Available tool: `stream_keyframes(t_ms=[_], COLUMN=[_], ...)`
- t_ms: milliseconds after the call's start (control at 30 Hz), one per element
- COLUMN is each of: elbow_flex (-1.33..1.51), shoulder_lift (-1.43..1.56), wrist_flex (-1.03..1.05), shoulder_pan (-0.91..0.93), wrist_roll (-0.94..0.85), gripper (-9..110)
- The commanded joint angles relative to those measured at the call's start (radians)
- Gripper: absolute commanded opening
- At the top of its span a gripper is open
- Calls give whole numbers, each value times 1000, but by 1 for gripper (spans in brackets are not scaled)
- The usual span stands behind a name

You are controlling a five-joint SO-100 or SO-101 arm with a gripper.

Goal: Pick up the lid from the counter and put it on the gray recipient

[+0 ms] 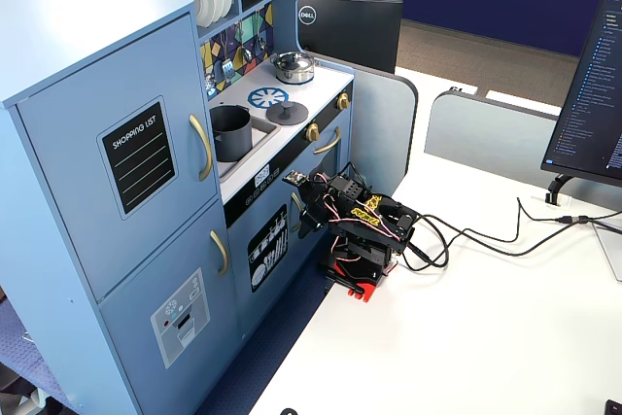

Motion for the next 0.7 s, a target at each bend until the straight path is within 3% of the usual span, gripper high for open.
stream_keyframes(t_ms=[0,433,667], elbow_flex=[-2,-14,-298], shoulder_lift=[-11,-11,-57], wrist_flex=[173,106,-28], shoulder_pan=[146,160,215], wrist_roll=[-23,-41,-124], gripper=[0,0,0])
